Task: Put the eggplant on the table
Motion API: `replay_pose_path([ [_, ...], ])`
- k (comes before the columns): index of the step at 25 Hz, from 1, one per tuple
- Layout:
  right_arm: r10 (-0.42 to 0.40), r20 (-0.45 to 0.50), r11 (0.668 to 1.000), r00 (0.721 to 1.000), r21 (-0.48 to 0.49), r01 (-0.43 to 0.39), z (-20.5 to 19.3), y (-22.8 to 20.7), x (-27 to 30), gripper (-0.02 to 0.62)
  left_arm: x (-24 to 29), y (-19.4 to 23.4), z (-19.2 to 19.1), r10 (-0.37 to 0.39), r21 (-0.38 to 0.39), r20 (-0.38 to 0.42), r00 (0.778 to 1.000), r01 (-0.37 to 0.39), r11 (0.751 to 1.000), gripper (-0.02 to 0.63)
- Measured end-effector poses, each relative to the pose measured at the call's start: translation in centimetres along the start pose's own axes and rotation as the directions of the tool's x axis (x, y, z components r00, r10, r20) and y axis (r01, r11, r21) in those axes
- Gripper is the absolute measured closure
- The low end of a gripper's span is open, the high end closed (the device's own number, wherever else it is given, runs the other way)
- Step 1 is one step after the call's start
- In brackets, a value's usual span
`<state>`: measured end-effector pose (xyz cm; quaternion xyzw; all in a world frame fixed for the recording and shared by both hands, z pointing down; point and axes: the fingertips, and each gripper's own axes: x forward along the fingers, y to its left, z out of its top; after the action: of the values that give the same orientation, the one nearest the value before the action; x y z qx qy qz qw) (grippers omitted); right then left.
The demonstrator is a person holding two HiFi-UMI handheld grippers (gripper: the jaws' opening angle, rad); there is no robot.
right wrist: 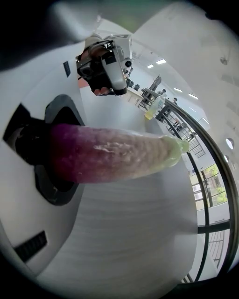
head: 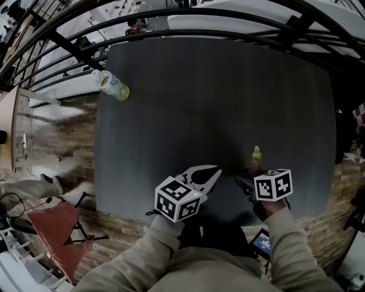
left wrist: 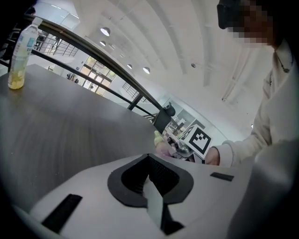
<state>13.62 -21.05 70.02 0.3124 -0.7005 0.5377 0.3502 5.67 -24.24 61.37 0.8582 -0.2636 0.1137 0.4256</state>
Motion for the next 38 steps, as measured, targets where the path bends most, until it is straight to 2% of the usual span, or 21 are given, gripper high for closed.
replay_pose_path([
  [6, -0.058, -0.033, 0.998, 0.998, 0.000, 0.058, -0.7, -1.2, 0.3, 0.402, -0.6, 0.8, -0.2, 0.011, -0.010, -0.004, 1.000, -0.011, 1.000, 0.600],
  [16, -0.104, -0.078, 0.994, 0.992, 0.033, 0.106, -2.3, -3.6, 0.3, 0.400, -1.1, 0.9, -0.4, 0.013, -0.005, -0.011, 1.000, -0.013, 1.000, 0.600],
  [23, -0.231, -0.093, 0.973, 0.969, -0.018, 0.230, -3.2, -6.0, -0.3, 0.399, -1.5, 0.9, -0.7, 0.014, -0.006, -0.024, 1.000, -0.015, 1.000, 0.600],
  [27, -0.238, -0.083, 0.971, 0.968, 0.012, 0.239, -3.5, -6.4, -0.3, 0.391, -1.5, 0.8, -1.0, 0.018, -0.010, -0.031, 0.999, -0.018, 1.000, 0.600],
  [30, -0.237, -0.079, 0.971, 0.968, 0.011, 0.238, -3.5, -6.4, -0.1, 0.357, -1.5, 0.9, -1.0, 0.016, -0.011, -0.032, 0.999, -0.016, 1.000, 0.600],
  [38, -0.239, -0.086, 0.971, 0.967, 0.001, 0.240, -3.7, -6.4, -0.2, 0.340, -1.1, 0.5, -0.7, 0.015, -0.007, -0.032, 0.999, -0.015, 1.000, 0.600],
])
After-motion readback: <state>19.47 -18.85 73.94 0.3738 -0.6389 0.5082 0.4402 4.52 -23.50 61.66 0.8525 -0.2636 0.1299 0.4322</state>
